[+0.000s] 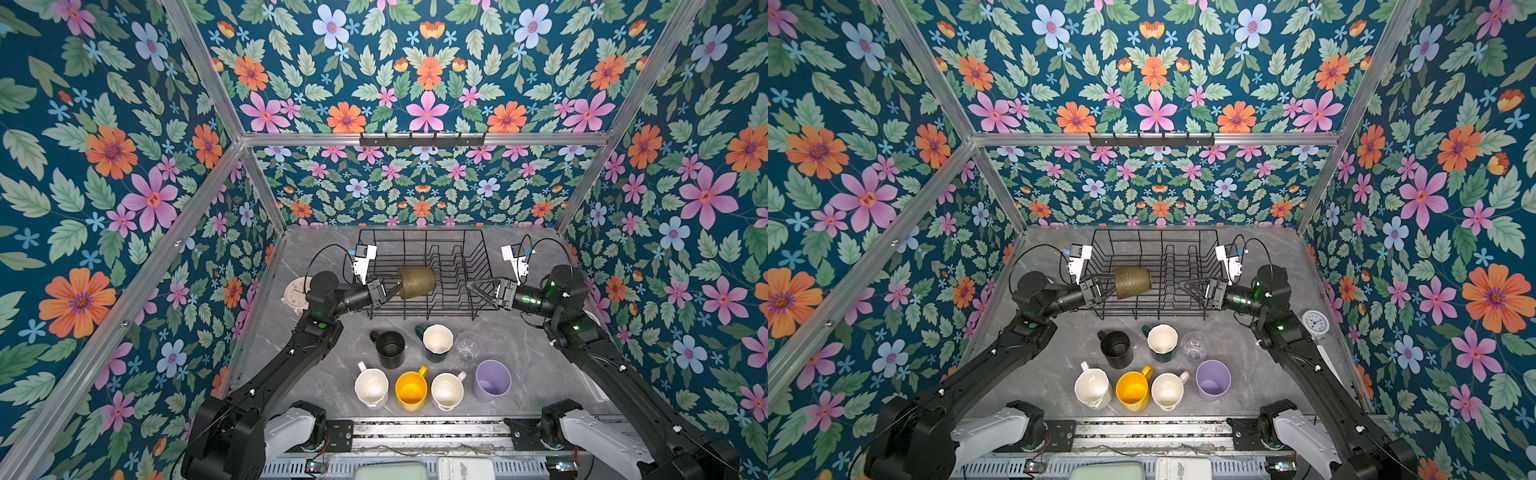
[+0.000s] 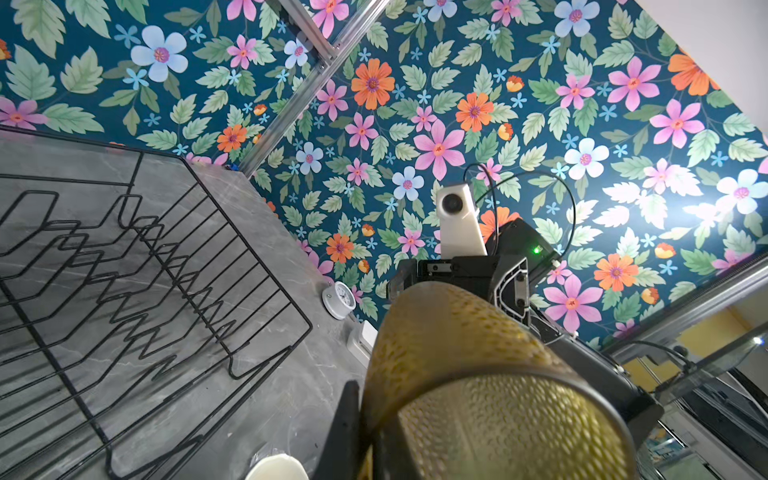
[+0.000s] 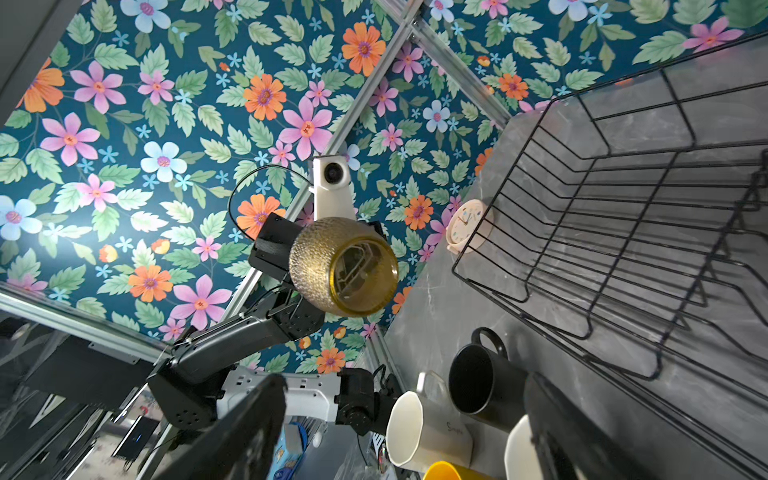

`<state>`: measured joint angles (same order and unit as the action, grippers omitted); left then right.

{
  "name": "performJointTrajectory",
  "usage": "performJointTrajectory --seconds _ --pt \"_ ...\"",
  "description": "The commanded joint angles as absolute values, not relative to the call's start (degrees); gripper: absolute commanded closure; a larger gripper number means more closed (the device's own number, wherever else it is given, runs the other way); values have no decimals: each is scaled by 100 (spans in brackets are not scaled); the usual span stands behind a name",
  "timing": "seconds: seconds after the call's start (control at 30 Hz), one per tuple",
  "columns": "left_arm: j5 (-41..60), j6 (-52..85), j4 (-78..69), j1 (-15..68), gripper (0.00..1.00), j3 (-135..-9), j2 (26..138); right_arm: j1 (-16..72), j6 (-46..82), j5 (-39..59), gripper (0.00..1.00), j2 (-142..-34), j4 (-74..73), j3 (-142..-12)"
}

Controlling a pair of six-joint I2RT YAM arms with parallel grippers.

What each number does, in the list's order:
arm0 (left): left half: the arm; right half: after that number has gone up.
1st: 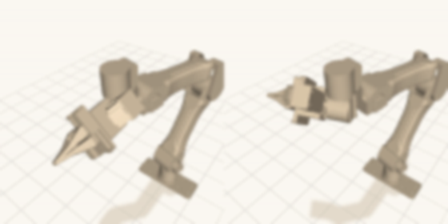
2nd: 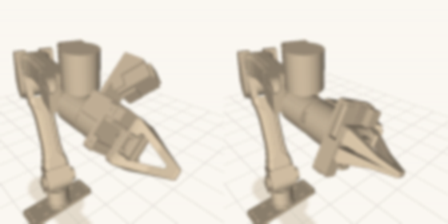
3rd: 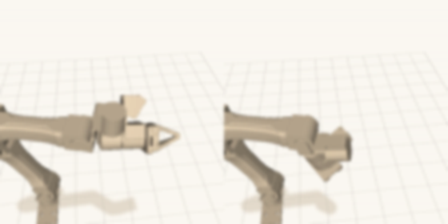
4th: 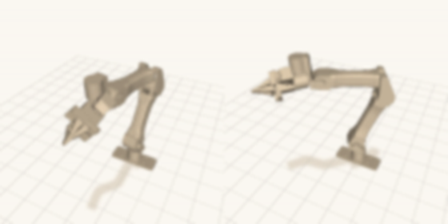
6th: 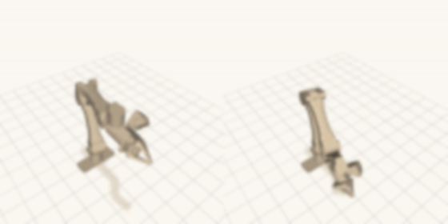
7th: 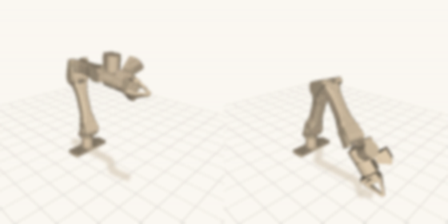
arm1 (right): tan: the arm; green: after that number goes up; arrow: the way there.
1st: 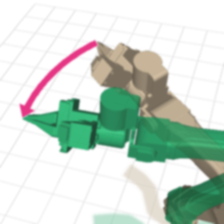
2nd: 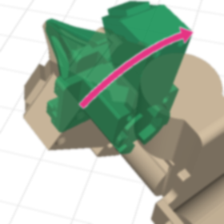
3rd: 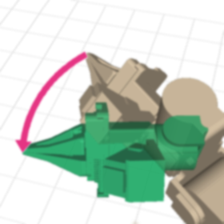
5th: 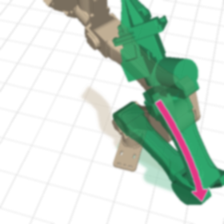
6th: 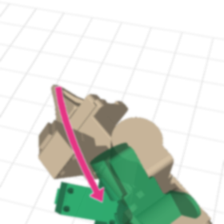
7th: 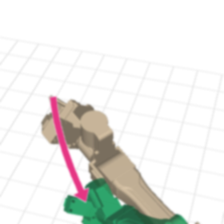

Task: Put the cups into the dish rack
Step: 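Grasp and lift the olive glass with the left gripper toward the right gripper, then grasp the olive glass with the right gripper, then open the left gripper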

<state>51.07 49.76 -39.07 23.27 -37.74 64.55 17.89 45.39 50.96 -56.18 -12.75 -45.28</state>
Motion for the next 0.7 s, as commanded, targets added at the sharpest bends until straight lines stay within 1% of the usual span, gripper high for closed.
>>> performJointTrajectory --seconds 0.0,0.3,0.67 --pt "5277 5106 -4307 2336 100 -3744 6449 2058 4407 5135 11 -5787 -1620 -4703" --pt "5431 5189 -4430 2441 100 -3709 6587 2751 4141 4932 11 -6457 -1549 -5209" --pt "5488 5190 -4532 2496 100 -3700 6670 3170 4106 4947 12 -7182 -1536 -5573"
